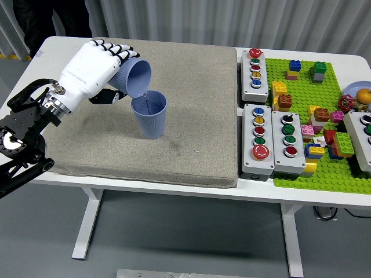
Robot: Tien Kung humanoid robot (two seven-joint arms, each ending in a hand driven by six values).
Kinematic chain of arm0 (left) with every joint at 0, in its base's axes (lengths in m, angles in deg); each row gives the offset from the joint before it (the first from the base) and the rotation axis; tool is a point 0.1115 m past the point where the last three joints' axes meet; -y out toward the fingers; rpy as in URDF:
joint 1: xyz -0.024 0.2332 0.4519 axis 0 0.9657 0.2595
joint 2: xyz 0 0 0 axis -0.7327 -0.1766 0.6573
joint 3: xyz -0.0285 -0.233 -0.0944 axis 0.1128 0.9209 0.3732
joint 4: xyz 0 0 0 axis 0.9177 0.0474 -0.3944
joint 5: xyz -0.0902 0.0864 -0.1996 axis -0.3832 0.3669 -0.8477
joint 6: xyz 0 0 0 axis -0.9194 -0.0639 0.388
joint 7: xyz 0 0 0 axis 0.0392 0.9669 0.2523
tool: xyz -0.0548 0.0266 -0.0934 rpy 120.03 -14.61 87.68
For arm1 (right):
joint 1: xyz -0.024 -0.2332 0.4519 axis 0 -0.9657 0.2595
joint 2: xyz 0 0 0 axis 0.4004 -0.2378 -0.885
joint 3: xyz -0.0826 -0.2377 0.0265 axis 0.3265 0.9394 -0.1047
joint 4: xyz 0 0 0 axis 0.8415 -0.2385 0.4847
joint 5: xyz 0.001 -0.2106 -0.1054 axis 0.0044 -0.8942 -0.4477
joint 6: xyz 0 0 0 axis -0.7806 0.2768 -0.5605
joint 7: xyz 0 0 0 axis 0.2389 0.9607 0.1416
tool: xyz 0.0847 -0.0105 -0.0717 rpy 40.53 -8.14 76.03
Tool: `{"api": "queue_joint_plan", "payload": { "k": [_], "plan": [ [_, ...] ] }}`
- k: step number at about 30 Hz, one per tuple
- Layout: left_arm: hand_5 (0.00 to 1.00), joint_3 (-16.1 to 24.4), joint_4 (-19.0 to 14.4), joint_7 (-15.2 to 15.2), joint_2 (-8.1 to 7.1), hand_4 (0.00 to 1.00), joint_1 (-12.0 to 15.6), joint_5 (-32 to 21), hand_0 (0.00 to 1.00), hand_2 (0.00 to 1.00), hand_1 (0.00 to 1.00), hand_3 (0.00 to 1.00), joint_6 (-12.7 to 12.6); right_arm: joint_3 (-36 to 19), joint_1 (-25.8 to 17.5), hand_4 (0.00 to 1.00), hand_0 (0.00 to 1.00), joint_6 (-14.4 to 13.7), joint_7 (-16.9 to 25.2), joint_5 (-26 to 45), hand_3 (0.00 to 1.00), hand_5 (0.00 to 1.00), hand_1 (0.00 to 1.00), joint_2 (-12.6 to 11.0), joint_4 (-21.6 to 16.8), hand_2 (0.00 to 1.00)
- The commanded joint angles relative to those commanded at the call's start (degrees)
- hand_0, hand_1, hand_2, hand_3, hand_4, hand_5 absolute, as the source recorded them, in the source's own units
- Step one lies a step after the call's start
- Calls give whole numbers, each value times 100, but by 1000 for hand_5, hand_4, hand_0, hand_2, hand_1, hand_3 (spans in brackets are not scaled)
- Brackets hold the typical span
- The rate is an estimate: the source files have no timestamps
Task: Pick cup pour cup place
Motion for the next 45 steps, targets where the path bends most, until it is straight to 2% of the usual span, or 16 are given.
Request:
{"api": "queue_joint_plan", "payload": {
  "k": [3,9,32,35,40,45],
  "plan": [
    [157,-194,-39,7,-95,721,-143,43,514,807,558,682,44,5,7,2,699,-2,0,3,561,2,628,-2,0,560],
    [158,-165,-47,13,-150,720,-188,50,513,805,557,681,42,6,-3,2,699,-1,1,-13,562,2,628,-1,0,560],
    [160,-228,-97,83,-177,719,-238,141,511,804,556,676,10,16,-25,2,699,-6,5,-18,561,2,627,2,0,560],
    [160,-159,-116,54,-162,719,-179,-102,511,804,556,676,-73,12,-23,2,699,-5,5,-25,561,2,627,2,0,560],
    [160,62,-116,-64,-102,719,11,-1041,511,802,556,674,-370,5,-15,2,700,-12,5,-19,561,2,627,10,0,560],
    [160,98,-106,-90,-88,719,60,-1191,511,799,554,674,-404,9,-8,2,700,-12,-2,-23,562,2,628,10,0,560]
  ]
}}
